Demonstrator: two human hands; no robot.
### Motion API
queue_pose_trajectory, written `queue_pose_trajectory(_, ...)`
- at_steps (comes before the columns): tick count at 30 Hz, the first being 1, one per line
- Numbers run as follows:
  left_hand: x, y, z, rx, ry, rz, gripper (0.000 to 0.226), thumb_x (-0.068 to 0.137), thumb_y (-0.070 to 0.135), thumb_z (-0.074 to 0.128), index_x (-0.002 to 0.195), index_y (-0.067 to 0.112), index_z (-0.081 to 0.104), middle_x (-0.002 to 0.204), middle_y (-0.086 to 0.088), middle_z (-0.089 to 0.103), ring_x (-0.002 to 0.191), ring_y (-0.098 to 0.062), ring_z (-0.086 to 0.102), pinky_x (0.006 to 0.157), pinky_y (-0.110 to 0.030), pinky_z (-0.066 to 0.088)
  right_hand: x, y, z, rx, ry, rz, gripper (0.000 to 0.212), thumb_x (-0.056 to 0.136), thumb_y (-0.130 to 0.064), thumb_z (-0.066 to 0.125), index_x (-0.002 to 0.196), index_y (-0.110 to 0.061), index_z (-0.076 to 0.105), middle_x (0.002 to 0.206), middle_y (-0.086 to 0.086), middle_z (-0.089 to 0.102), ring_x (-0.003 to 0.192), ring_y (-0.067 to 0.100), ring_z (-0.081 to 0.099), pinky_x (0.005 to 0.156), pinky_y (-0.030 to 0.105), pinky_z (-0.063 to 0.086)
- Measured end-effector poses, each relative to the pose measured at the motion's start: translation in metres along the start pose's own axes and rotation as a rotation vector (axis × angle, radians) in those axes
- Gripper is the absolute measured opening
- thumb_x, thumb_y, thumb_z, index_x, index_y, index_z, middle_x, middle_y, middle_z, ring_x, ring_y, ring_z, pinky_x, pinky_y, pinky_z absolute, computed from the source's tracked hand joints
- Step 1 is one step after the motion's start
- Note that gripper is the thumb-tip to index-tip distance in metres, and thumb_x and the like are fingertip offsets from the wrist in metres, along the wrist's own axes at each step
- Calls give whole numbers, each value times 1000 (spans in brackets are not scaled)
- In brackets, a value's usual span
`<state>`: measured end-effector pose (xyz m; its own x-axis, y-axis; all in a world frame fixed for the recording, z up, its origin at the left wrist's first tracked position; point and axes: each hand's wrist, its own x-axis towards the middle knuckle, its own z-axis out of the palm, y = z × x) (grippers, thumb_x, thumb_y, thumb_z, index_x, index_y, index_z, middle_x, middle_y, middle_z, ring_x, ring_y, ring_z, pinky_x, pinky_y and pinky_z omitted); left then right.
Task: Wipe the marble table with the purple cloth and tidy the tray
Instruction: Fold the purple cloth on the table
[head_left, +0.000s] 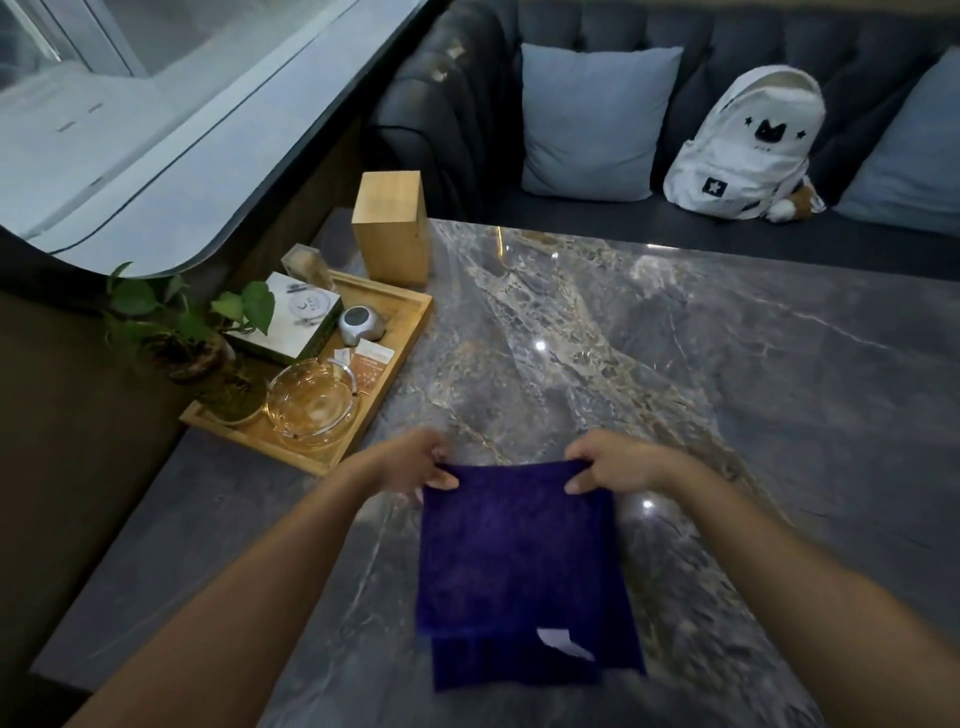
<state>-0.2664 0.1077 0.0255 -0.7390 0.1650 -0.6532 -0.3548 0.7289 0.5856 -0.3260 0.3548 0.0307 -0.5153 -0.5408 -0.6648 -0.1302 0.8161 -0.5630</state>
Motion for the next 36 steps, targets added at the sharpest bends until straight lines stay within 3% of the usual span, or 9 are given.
queue_pose_trajectory(5, 51, 8, -20, 112, 321, 22, 14, 85, 17, 63, 97, 10, 61, 107, -10, 62, 95, -23, 57, 82, -38, 45, 33, 9, -28, -80, 275, 53, 7, 85, -19, 63, 82, -14, 64, 84, 2, 61, 83, 18, 57, 63, 28, 40)
queue_pose_trajectory(10, 83, 23, -42, 208, 500, 4, 12, 82, 26, 65, 90, 18, 63, 99, -5, 67, 91, -23, 61, 74, -36, 48, 56, 14, -54, -163, 481, 106, 19, 85, -24, 63, 97, -11, 69, 98, 7, 67, 92, 24, 60, 73, 30, 42)
queue_pose_trajectory(15, 93, 40, -65, 173, 627, 81, 16, 82, 20, 64, 96, 14, 68, 102, -7, 69, 96, -26, 61, 78, -39, 50, 67, 13, -76, -113, 654, 49, 17, 84, -23, 64, 91, -9, 69, 88, 6, 66, 87, 26, 62, 75, 35, 49)
queue_pose_trajectory(18, 85, 41, -66, 87, 625, 157, 13, 83, 15, 64, 95, 12, 68, 99, -7, 68, 93, -23, 60, 82, -42, 51, 60, 17, -76, -152, 664, -45, 18, 84, -22, 64, 94, -8, 69, 90, 5, 61, 89, 23, 57, 80, 36, 47)
queue_pose_trajectory(21, 64, 30, -53, 82, 635, 285, 11, 82, 10, 64, 93, 12, 68, 92, -3, 64, 86, -18, 57, 78, -34, 48, 45, 29, -61, -209, 692, -135, 21, 82, -19, 67, 99, -7, 69, 96, 9, 65, 92, 25, 58, 78, 31, 42)
queue_pose_trajectory(26, 24, -6, -12, 324, 653, 495, 12, 81, 10, 63, 91, 14, 68, 91, 1, 68, 84, -15, 62, 76, -31, 47, 12, 41, -14, -471, 743, -357, 10, 71, -13, 68, 80, -12, 70, 77, 4, 70, 72, 23, 65, 69, 25, 43)
queue_pose_trajectory(29, 17, -29, 10, 453, 600, 516, 21, 79, 23, 52, 91, 18, 68, 91, 0, 70, 82, -15, 64, 75, -25, 45, 5, 47, 10, -595, 705, -393, 16, 65, -15, 63, 78, -15, 71, 74, 0, 69, 67, 20, 65, 59, 28, 52)
queue_pose_trajectory(32, 15, -43, 27, 475, 624, 533, 23, 78, 21, 50, 90, 16, 69, 89, -2, 70, 83, -12, 57, 75, -22, 39, 5, 53, 29, -652, 655, -408, 18, 71, -15, 57, 84, -14, 69, 77, 1, 69, 67, 21, 64, 58, 29, 51)
queue_pose_trajectory(36, 14, -46, 34, 502, 596, 533, 23, 79, 25, 50, 94, 19, 67, 95, 0, 68, 90, -10, 53, 77, -22, 40, 0, 56, 34, -600, 604, -381, 28, 71, -28, 71, 95, -15, 67, 88, 0, 69, 75, 18, 65, 65, 27, 51)
